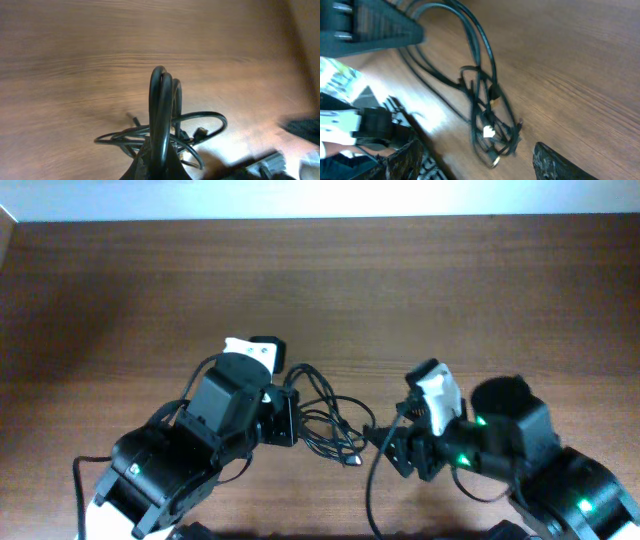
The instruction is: Untangle cables
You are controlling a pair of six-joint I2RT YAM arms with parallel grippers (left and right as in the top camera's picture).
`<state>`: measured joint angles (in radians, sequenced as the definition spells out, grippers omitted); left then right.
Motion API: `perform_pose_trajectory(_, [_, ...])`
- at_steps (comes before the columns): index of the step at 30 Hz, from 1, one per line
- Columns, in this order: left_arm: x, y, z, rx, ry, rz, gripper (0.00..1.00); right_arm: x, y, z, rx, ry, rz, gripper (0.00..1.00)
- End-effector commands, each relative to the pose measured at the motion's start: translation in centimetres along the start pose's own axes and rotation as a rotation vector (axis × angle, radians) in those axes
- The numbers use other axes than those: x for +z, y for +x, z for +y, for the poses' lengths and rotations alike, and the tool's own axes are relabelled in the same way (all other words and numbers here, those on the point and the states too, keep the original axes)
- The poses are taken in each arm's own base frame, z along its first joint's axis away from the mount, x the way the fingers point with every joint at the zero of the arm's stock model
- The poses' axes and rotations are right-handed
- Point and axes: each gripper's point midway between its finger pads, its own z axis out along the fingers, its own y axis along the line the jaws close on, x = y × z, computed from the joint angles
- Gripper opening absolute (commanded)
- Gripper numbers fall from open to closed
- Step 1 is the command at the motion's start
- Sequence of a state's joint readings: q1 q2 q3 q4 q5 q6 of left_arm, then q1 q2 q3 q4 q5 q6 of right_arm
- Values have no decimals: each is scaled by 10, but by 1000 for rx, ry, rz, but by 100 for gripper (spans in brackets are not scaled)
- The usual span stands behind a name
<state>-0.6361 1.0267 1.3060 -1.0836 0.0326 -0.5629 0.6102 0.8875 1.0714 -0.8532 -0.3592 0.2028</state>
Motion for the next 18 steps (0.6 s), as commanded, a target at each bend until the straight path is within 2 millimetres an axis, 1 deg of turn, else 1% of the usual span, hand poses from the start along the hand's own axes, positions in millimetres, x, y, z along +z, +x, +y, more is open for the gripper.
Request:
perform_pose_trajectory(1, [-22,7,-33,156,209,4,0,23,0,-9,-21,10,67,64])
perform_pose_trajectory(2, [-24,7,-33,163,212,-2,0,29,2,-8,-14,-8,85,61])
perform_pose_trajectory(3, [-25,7,-33,164,214,-6,0,36,5,-7,-3,-28,112,53])
perform_pose_trajectory(4, [-27,7,-33,165,215,-11,0,41,8,-6,5,-42,133,41])
perform_pose_trajectory(5, [-26,5,-30,163,195,-22,0,43,9,-3,11,-66,146,25])
perform_pose_trajectory(6, [-25,1,-22,160,146,-44,0,42,10,3,13,-98,150,20])
perform_pose_trajectory(7, [-23,-3,-7,154,64,-67,0,37,9,10,10,-132,144,17])
perform_pose_trajectory(8, [-23,-4,-1,152,29,-72,0,30,8,13,1,-136,124,15])
perform_pose_trajectory(9, [-23,-2,3,151,7,-67,0,20,6,17,-12,-139,96,13])
perform_pose_trajectory(10, [-23,1,7,150,-9,-55,0,10,3,21,-28,-142,63,8])
perform_pose_trajectory(11, [-22,5,13,150,-35,-39,0,-7,-3,23,-56,-118,-5,4])
perform_pose_trajectory(12, [-23,7,17,150,-57,-28,0,-20,-6,16,-64,-56,-58,4])
perform_pose_trajectory(14, [-23,8,19,149,-66,-25,0,-46,-13,0,-18,81,-165,4])
perform_pose_trajectory(15, [-23,8,19,150,-66,-25,0,-59,-16,0,-6,98,-216,4])
perform_pose_trajectory(16, [-23,8,19,149,-64,-27,0,-64,-16,4,-13,82,-233,7])
perform_pose_trajectory(17, [-23,7,17,150,-54,-28,0,-65,-11,14,-19,26,-217,20])
perform_pose_trajectory(18, [-22,7,12,151,-27,-29,0,-61,-7,22,-19,-25,-187,32])
